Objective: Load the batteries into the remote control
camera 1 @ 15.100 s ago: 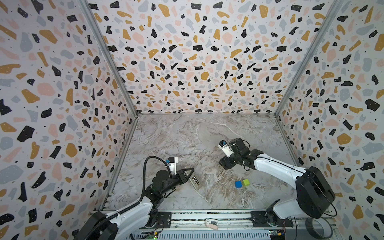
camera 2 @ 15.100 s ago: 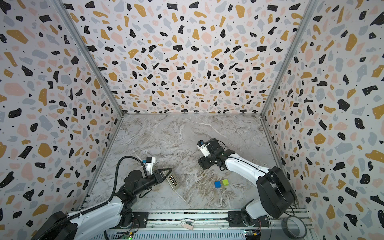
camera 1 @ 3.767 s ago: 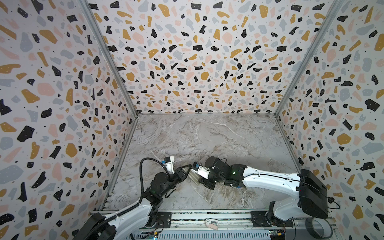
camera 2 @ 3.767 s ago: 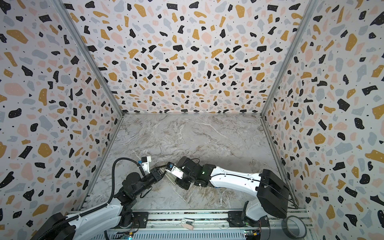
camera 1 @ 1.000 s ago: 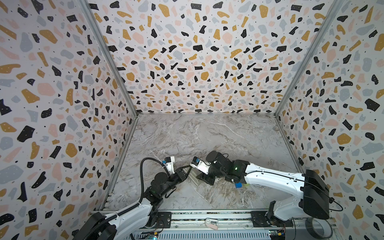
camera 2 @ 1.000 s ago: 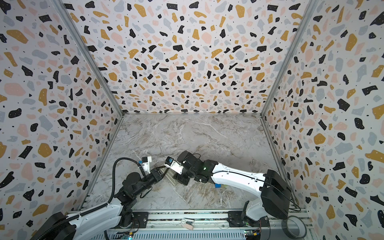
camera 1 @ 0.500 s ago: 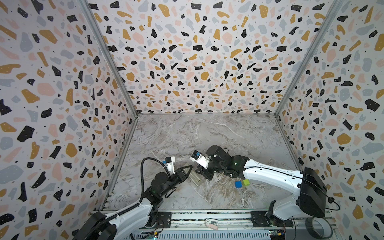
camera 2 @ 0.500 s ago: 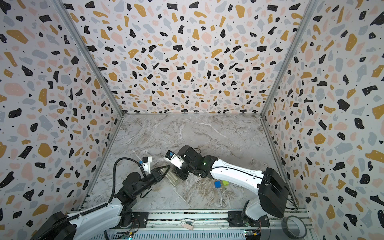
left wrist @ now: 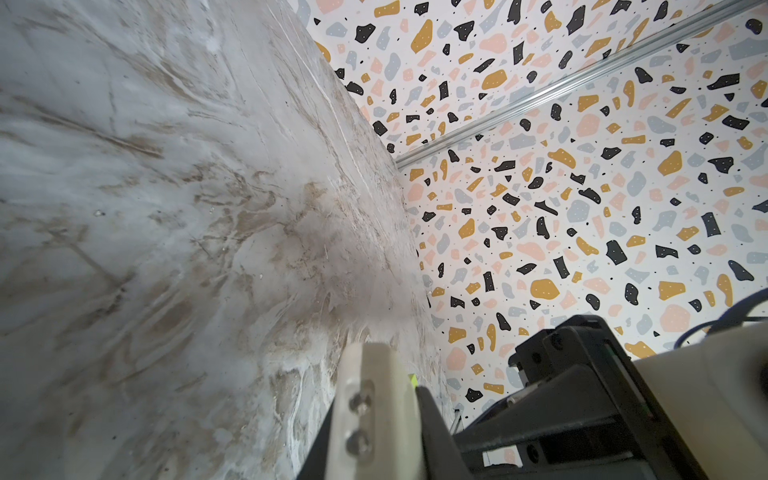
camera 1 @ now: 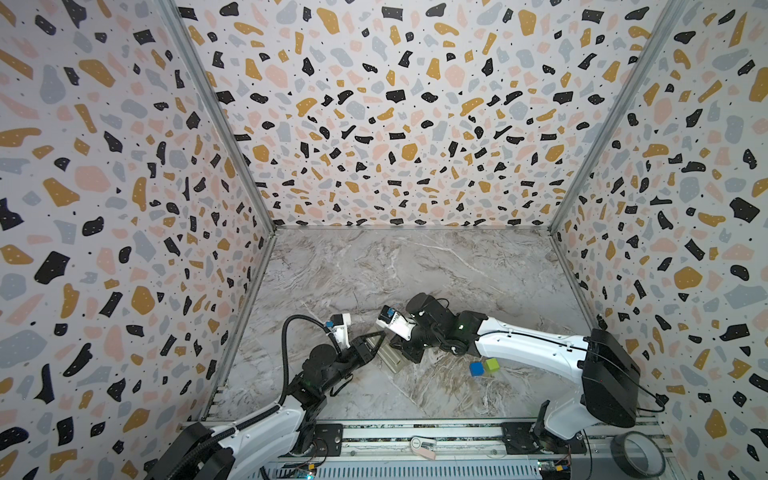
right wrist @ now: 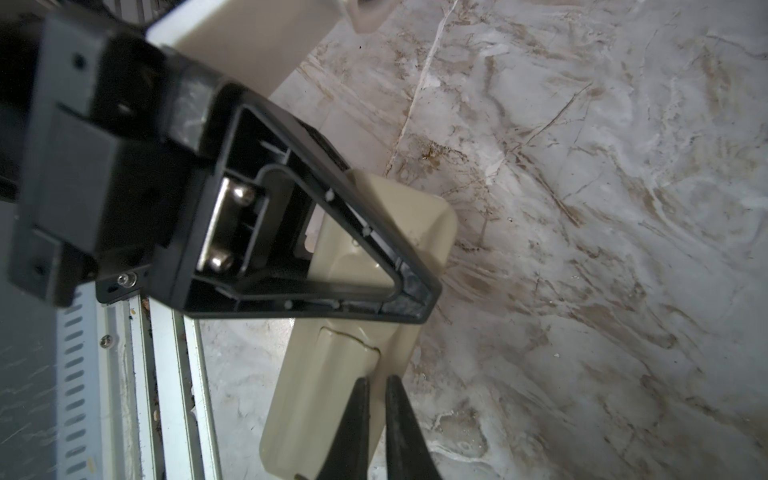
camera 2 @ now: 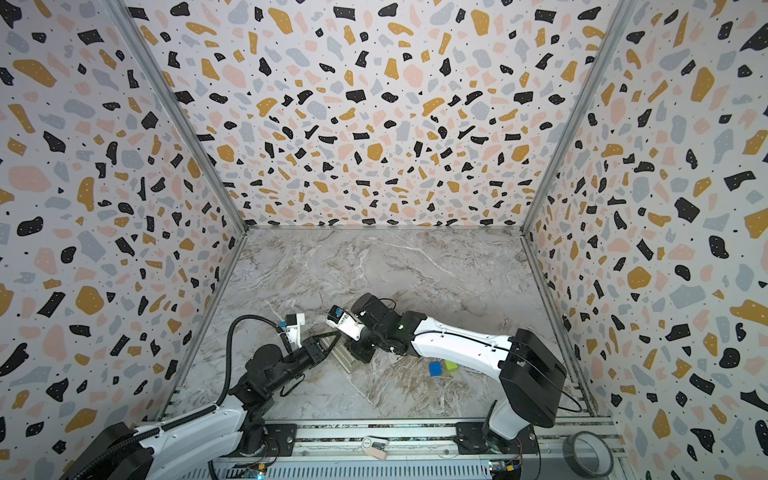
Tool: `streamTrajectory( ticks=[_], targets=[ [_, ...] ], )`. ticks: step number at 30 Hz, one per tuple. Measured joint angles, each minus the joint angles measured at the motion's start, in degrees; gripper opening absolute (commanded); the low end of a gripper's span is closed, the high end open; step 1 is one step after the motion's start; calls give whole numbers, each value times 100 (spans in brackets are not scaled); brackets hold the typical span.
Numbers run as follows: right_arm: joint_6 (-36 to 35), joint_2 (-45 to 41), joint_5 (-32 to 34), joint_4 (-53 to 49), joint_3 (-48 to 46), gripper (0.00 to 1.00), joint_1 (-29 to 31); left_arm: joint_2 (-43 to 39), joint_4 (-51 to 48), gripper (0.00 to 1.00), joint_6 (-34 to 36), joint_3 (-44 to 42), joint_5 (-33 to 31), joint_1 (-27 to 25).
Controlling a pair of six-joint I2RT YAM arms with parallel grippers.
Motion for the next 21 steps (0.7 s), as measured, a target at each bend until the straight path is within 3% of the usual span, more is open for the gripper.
streamTrajectory(
  ticks=[21],
  targets=[
    [-9, 109, 4, 48, 0, 12, 7, 0, -46, 0, 22, 0, 11, 0]
  ],
)
